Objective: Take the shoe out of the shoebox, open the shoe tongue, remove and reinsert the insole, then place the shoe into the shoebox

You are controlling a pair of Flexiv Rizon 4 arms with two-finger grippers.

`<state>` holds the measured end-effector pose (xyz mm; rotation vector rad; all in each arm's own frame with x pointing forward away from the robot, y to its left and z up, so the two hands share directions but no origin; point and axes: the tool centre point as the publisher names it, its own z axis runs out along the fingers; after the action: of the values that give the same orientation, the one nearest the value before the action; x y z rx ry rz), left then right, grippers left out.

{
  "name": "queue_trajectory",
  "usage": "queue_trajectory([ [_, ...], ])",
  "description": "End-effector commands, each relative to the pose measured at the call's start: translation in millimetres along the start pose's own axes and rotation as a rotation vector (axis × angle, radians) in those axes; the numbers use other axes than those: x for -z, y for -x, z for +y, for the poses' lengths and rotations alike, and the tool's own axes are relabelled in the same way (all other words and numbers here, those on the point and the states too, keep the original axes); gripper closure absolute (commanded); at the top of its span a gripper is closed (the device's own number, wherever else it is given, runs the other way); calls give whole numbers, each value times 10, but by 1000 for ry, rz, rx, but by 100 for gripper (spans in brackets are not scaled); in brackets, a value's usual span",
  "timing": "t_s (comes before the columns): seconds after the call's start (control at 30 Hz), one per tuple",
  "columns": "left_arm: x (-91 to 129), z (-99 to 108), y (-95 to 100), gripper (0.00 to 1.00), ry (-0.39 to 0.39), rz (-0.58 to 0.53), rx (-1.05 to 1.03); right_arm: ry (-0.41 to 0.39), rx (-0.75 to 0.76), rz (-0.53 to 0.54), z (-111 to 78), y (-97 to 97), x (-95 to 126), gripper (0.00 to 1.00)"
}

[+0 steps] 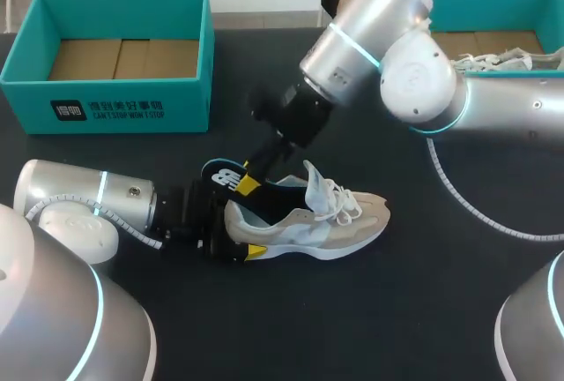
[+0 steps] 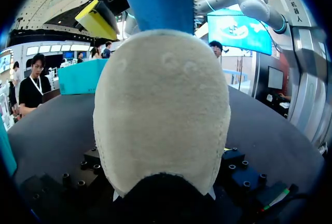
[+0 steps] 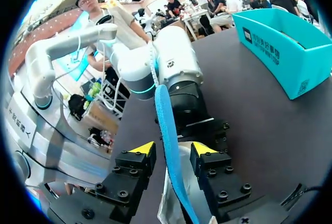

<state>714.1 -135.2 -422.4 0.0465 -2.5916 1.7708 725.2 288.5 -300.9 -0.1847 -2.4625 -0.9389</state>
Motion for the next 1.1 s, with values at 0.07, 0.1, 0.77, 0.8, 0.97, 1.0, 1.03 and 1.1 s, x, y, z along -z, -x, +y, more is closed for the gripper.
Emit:
queue_trajectory([
  [0.07,-25,36,1,100,1,0,0,12,-2,-9,2,31,-107,60],
  [0.1,-25,36,1,100,1,0,0,12,-2,-10,-2,35,-112,64],
  [0.77,-25,36,1,100,1,0,0,285,-129,-85,599,-57,406,100],
  [0.8,-25,36,1,100,1,0,0,322,-147,-101,663,-50,461,100],
  [0.97,-25,36,1,100,1,0,0,469,-219,-215,864,-7,673,100],
  [1.0,-25,36,1,100,1,0,0,469,-219,-215,864,-7,673,100],
  [1.03,-25,36,1,100,1,0,0,469,-219,-215,864,-7,673,100],
  [1.1,-25,36,1,100,1,0,0,469,-219,-215,864,-7,673,100],
])
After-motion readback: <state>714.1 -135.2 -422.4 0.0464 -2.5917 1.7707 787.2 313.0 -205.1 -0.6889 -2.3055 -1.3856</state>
